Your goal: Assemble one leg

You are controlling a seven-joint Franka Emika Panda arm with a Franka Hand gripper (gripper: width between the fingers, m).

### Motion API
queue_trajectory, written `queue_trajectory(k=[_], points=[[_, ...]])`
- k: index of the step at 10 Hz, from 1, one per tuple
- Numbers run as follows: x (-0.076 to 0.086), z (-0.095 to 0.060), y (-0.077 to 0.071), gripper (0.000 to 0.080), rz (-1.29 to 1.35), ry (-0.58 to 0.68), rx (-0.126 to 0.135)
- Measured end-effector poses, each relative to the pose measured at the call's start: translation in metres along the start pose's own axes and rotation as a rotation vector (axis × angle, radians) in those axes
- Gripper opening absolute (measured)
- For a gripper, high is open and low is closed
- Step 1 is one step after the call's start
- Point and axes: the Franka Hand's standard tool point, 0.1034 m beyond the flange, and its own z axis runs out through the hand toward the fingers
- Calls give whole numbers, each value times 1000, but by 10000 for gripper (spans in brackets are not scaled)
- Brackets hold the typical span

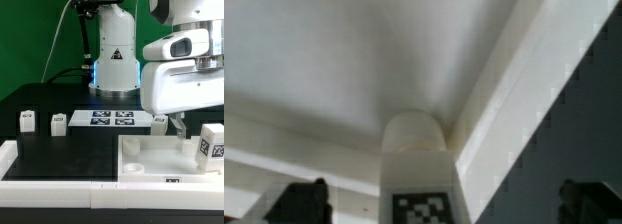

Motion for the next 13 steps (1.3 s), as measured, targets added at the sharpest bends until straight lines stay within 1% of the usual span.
queue_trajectory(k=[1, 2, 3, 4, 7, 9, 10, 12, 13], points=[[-4, 1, -3, 649, 7, -53, 13], [-4, 1, -6, 649, 29, -141, 24], [2, 0, -5, 649, 34, -200, 37], [12, 1, 2, 649, 32, -171, 32], [11, 2, 1, 649, 32, -172, 32], [25, 1, 3, 649, 43, -155, 30], [29, 1, 4, 649, 44, -152, 30], [30, 6, 6, 649, 30, -144, 30], [29, 7, 8, 622, 25, -136, 28]])
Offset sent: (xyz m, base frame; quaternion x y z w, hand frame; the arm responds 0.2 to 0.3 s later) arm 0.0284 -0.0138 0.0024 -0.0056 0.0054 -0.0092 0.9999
